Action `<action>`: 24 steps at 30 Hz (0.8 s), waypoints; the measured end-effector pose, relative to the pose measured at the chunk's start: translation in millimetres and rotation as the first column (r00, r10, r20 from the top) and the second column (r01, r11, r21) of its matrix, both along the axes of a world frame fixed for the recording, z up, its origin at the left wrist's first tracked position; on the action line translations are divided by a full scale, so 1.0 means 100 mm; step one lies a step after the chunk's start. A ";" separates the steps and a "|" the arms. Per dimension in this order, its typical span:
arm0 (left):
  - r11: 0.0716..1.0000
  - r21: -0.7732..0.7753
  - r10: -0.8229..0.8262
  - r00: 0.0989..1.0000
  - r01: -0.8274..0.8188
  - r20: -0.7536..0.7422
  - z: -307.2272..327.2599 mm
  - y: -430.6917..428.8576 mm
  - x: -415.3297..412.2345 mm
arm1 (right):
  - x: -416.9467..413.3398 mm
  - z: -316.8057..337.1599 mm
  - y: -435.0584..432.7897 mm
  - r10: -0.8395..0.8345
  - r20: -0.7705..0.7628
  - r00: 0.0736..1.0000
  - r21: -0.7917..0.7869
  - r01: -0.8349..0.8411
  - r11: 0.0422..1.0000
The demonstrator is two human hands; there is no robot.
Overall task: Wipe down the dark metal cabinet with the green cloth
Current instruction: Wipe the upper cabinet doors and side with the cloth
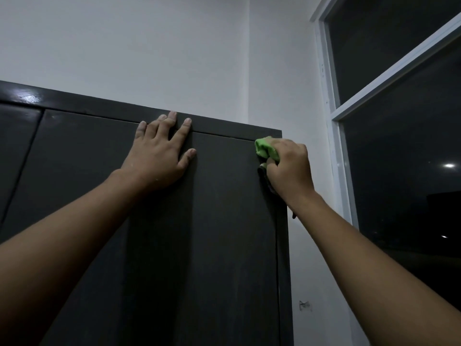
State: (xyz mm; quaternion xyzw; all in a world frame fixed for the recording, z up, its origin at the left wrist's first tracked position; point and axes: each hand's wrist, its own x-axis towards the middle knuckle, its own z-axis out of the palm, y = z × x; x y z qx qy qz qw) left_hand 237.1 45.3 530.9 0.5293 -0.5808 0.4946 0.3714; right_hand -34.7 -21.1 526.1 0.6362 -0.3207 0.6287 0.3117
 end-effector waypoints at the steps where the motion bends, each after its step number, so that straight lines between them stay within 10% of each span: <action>1: 1.000 -0.002 0.003 1.000 -0.003 0.003 -0.02 0.00 0.00 | -0.01 -0.11 0.00 0.020 -0.048 0.999 -0.011 -0.021 1.000; 11: 0.999 -0.021 -0.039 0.998 0.038 -0.050 -0.05 -0.05 -0.07 | -0.40 -0.97 -0.02 0.001 -0.490 0.871 -0.074 -0.042 0.996; 18: 0.997 -0.038 -0.076 0.996 0.074 -0.054 -0.03 -0.07 -0.03 | 0.15 -0.64 0.07 0.149 -0.012 0.989 -0.026 -0.150 0.988; 24: 0.997 -0.035 -0.076 0.997 0.076 -0.017 -0.05 -0.05 0.02 | 0.26 -1.00 0.09 0.087 -0.497 0.863 -0.075 -0.143 0.987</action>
